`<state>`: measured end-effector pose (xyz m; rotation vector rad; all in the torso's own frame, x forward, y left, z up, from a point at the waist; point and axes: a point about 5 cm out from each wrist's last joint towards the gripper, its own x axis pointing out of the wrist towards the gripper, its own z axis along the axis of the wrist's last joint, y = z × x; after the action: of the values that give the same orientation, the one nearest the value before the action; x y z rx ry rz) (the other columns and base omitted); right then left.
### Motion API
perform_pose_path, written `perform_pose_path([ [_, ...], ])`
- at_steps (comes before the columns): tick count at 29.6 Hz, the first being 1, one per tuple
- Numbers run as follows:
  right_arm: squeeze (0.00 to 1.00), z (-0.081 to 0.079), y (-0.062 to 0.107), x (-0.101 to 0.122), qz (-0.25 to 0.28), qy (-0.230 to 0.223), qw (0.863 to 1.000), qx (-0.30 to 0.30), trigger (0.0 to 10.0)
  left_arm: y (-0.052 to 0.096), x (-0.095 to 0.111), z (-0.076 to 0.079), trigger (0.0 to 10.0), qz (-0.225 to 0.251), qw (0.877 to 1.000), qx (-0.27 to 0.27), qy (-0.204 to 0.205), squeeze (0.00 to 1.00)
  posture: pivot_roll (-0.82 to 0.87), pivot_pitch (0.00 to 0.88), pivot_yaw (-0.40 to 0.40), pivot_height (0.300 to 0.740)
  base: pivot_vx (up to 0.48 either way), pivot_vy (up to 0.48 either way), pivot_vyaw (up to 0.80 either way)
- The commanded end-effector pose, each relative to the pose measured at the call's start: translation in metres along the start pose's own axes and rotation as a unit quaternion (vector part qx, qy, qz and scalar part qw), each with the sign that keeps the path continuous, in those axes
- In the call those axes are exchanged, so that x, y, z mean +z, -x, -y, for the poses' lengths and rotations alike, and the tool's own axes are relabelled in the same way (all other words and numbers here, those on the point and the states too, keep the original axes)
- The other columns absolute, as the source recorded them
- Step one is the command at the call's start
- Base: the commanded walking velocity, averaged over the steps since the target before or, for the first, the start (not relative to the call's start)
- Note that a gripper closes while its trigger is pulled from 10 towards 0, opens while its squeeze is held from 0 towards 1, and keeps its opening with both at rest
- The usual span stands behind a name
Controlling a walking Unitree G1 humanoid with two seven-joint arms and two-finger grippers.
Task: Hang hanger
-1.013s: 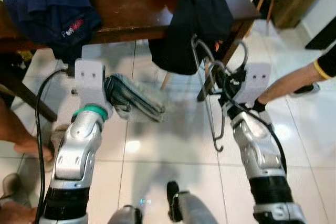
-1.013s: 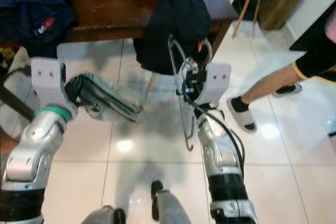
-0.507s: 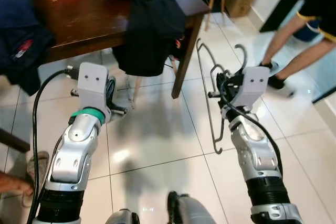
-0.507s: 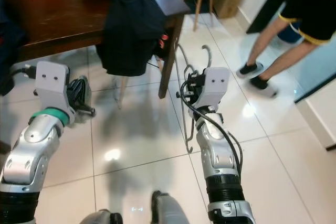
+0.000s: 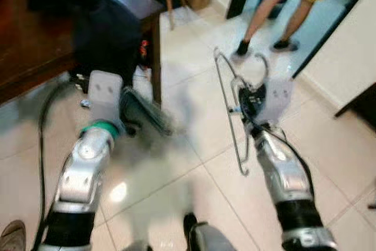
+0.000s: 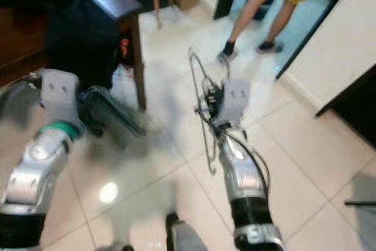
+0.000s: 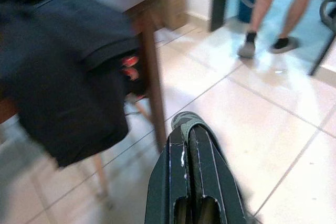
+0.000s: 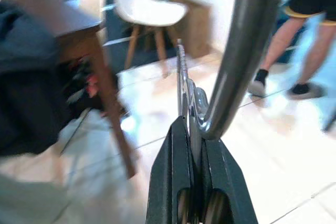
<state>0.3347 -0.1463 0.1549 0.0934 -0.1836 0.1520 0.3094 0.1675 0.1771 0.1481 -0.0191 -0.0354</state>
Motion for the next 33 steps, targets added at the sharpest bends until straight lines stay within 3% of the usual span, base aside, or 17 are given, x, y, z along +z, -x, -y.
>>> perform_pose_path([
  [1, 0.0, -0.002, 0.003, -0.006, -0.01, 0.006, 1.0, 0.003, 10.0, 0.002, -0.005, -0.001, 10.0, -0.006, 1.0, 0.003, -0.003, 0.0, 0.04, 0.084, 0.012, 0.74, 0.0, 0.0, -0.8],
  [14, 0.0, -0.008, 0.0, -0.002, 0.003, 0.042, 0.998, 0.041, 10.0, -0.003, 0.003, 0.007, 10.0, 0.006, 1.0, -0.017, 0.018, 0.0, 0.04, 0.068, 0.004, 0.74, 0.0, 0.0, -0.8],
  [20, 0.0, -0.005, 0.0, -0.002, 0.004, 0.048, 0.998, 0.042, 10.0, -0.006, -0.005, 0.016, 10.0, -0.008, 0.999, -0.044, 0.02, 0.0, 0.03, 0.066, 0.004, 0.74, 0.0, 0.0, -0.8],
  [24, 0.0, -0.002, 0.006, -0.012, -0.01, 0.061, 0.997, 0.038, 10.0, -0.006, -0.021, 0.026, 10.0, -0.022, 0.998, -0.066, -0.008, 0.0, 0.02, 0.062, 0.009, 0.74, 0.0, 0.0, -0.8],
  [33, 0.0, 0.002, 0.017, -0.031, -0.044, 0.07, 0.996, 0.036, 10.0, -0.004, -0.031, 0.03, 10.0, -0.035, 0.996, -0.079, -0.023, 0.0, 0.01, 0.063, 0.014, 0.74, 0.0, 0.0, -0.8],
])
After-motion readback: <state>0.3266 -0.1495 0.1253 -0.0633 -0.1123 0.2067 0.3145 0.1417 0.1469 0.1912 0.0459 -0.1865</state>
